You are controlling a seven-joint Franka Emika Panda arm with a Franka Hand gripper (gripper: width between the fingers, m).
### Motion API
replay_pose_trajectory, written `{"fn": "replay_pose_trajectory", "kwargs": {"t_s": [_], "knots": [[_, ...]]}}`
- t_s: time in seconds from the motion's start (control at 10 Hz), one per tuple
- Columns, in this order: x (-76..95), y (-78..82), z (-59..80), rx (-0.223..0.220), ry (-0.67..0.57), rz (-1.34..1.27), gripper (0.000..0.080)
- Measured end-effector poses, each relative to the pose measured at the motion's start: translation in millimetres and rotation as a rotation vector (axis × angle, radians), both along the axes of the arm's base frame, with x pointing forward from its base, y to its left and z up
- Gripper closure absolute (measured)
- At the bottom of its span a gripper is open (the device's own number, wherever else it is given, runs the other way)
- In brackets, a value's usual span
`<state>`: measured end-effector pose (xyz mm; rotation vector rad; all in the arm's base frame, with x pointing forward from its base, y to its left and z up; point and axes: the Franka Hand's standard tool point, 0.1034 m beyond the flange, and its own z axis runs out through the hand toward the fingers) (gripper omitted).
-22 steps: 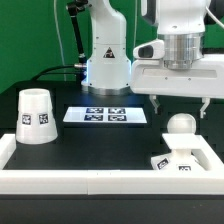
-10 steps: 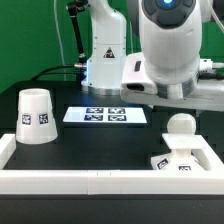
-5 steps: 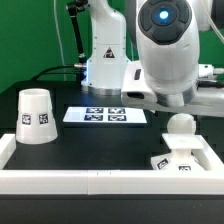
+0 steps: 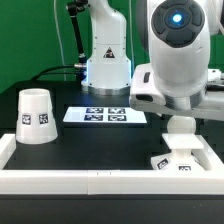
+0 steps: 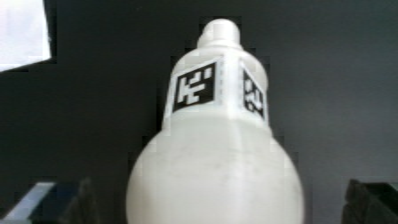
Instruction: Assemble lamp
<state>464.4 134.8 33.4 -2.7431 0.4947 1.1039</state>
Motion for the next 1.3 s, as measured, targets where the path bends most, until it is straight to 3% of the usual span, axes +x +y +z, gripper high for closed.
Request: {"fn": "replay_pose_trajectory", "kwargs": {"t_s": [0.7, 1.0, 1.1, 1.3], "knots": [[-12.7, 2.8, -18.4, -0.016, -0.007, 0.002, 0.0101], [-13.7, 3.6, -19.0, -0.017, -0.005, 0.003, 0.0101], [-13.7, 3.4, -19.0, -0.017, -0.005, 0.003, 0.0212], [-13.5, 3.0, -19.0, -0.017, -0.005, 0.002, 0.0223]]}}
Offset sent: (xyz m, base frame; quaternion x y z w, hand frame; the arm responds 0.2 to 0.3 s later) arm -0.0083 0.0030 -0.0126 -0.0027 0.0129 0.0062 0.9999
